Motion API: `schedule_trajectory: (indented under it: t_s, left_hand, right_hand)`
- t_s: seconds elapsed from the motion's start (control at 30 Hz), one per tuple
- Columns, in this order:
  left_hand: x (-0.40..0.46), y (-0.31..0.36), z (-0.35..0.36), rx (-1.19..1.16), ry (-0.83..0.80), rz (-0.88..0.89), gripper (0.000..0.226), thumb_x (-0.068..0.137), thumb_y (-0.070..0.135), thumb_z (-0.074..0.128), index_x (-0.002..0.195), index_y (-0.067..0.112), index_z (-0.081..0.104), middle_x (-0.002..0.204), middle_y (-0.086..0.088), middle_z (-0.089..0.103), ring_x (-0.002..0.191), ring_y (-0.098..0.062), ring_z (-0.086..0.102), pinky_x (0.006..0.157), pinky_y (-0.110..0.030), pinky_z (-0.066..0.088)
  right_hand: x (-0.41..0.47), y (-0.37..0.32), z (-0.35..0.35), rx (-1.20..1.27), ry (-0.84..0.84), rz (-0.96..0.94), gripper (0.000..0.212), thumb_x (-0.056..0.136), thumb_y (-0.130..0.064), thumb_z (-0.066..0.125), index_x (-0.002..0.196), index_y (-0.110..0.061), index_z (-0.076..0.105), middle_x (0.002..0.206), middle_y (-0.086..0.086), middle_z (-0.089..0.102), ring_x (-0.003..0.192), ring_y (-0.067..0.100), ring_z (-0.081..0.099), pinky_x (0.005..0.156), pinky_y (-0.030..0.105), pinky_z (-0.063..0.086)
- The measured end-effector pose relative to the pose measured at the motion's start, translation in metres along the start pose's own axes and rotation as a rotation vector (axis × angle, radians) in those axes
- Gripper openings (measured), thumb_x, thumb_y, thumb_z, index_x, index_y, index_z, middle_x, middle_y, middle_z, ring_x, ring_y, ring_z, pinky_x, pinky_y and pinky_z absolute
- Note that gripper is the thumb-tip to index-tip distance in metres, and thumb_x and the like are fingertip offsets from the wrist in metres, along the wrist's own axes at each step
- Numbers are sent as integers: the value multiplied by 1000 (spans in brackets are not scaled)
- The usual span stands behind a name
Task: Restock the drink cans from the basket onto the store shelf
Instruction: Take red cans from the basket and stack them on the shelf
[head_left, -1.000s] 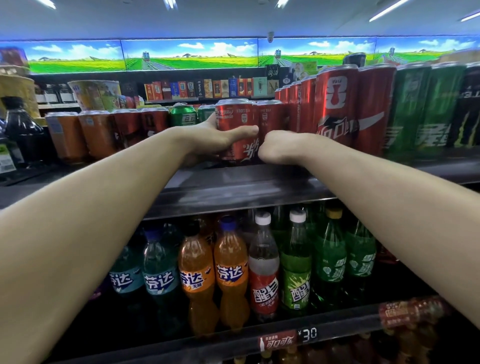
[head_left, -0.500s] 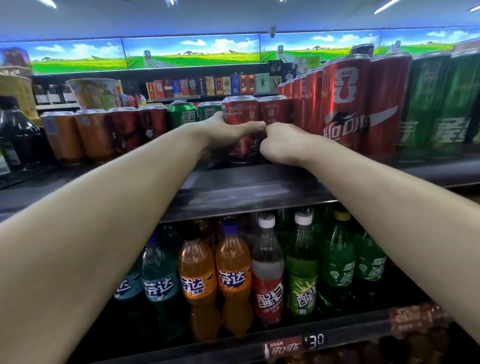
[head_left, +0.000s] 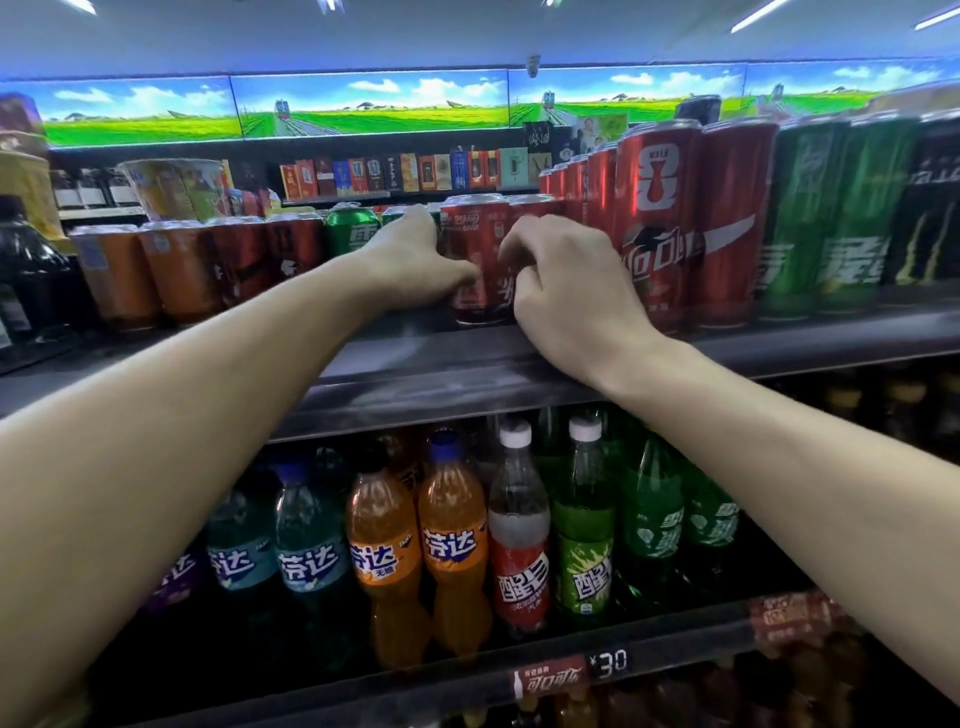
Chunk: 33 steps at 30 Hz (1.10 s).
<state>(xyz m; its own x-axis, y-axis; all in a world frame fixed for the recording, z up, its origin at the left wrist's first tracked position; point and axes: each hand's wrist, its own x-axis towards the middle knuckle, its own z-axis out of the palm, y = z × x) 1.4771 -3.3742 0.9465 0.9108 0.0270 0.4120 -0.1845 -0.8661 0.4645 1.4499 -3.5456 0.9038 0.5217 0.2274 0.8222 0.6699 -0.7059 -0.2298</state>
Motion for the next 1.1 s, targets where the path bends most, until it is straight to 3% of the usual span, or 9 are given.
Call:
schedule_trajectory:
  t_s: [0.03,0.1,0.17,0.27,0.4,0.6,0.73,0.97,1.1]
  left_hand:
    - [-1,2,2,-25,-6,28,18,88,29,78,89,16,66,97,-13,76,96,-29,74,92,-44,59]
    - [-2,10,5,-99,4,51,17,91,17,78,83,18,63,100,-16,76,97,-31,75,92,-45,61]
    - [-1,18,8,-109,-6,66,9,92,14,77,95,14,69,105,-13,74,99,-27,73,89,-38,61]
    - [1,26,11,-138,-126,66,39,95,-2,65,133,5,65,119,-14,71,93,-19,69,71,-21,59]
    - [-5,34,17,-120,-171,76,38,93,-12,56,127,-1,68,123,-23,71,86,-19,65,58,-13,54]
    - [-26,31,7,1,-24,66,35,91,-2,58,124,0,70,118,-18,74,111,-32,69,99,-42,57]
    - [-56,24,3,66,130,144,35,94,8,58,128,9,66,115,-5,72,107,-21,67,95,-32,54]
    - [-103,9,8,193,330,302,22,93,15,62,112,9,70,107,-6,72,99,-24,67,92,-40,53]
    - [-125,4,16,276,413,406,28,94,18,63,120,8,63,117,-9,65,104,-27,62,92,-38,50]
  right_hand:
    - [-2,0,0,-32,-42,-3,29,94,-5,43,107,-9,68,107,7,64,96,32,62,86,46,54]
    - [-1,1,0,-101,-138,20,33,98,-9,42,119,-8,68,116,9,59,104,33,60,89,41,52]
    - [2,1,-1,-130,-221,61,37,98,-12,43,127,-7,66,121,11,56,109,35,58,91,40,50]
    - [9,0,-2,-136,-338,106,38,98,-16,45,130,-7,64,125,14,54,114,36,56,92,38,46]
    - [19,1,-6,-118,-454,214,33,97,-21,48,119,-6,66,123,17,62,106,35,57,84,33,45]
    - [21,2,-9,-92,-508,273,17,99,-25,47,107,-12,55,107,10,52,94,29,51,78,30,39]
    - [20,-1,-7,-82,-523,292,19,98,-25,45,105,-12,57,103,11,55,82,26,53,71,31,40]
    - [28,-8,-7,-128,-595,289,25,100,-17,40,78,-12,51,96,11,56,69,18,47,56,31,36]
    - [14,-10,-8,-145,-391,233,22,101,-18,42,106,-4,58,109,14,60,93,33,58,77,35,45]
